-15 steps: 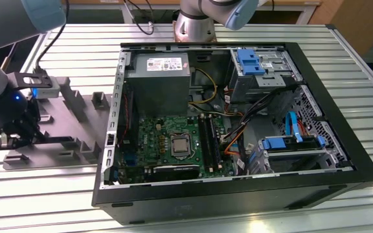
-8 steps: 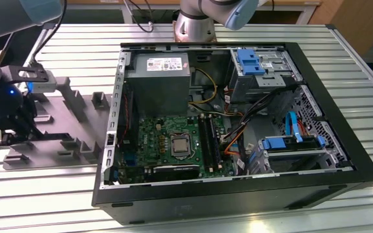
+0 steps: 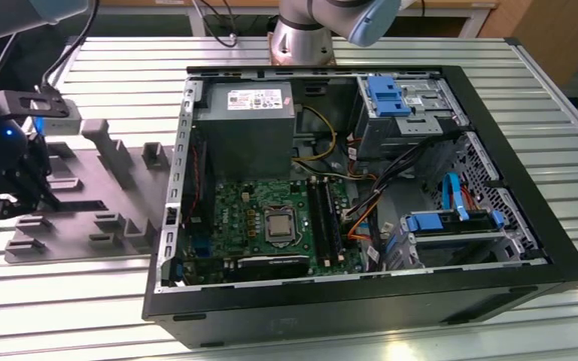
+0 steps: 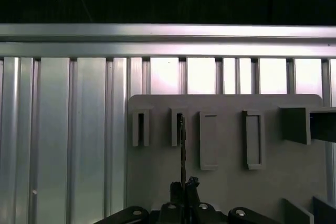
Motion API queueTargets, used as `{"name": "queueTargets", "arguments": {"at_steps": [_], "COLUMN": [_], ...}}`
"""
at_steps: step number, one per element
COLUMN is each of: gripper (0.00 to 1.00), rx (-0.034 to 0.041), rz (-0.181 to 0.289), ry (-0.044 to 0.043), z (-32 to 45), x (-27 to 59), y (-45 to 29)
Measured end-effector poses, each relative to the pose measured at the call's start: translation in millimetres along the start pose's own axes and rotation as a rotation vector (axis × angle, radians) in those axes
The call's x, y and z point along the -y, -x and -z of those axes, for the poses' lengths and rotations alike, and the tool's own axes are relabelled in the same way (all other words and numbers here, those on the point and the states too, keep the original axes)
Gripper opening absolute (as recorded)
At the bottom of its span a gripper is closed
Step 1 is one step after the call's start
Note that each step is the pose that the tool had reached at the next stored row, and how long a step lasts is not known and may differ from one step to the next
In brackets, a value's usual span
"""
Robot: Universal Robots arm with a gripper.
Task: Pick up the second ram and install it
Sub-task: 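Pick up the second ram and move it above second insertion slot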
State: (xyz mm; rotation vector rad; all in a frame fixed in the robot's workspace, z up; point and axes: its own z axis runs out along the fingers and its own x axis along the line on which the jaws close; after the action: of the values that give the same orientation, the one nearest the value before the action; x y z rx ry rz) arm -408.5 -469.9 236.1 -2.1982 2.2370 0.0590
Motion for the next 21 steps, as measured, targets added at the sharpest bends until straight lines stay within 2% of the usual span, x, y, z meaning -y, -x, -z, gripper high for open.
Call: {"name": "queueTargets", "arguments": {"at_steps": [13,14,18,21], "gripper": [0.14,0.14,0.14,0.14], "rx": [0.0000,0.0000,0.0000,0.0000], "rz": [0.000,0.000,0.000,0.000], "ry": [0.0000,0.0001,0.0000,0.0001], "z": [22.5,42.0,55.8,63.0], "x": [-0.5,-1.0,-1.3,-1.5], "y": [0.7,1.2,1.7,1.9]}}
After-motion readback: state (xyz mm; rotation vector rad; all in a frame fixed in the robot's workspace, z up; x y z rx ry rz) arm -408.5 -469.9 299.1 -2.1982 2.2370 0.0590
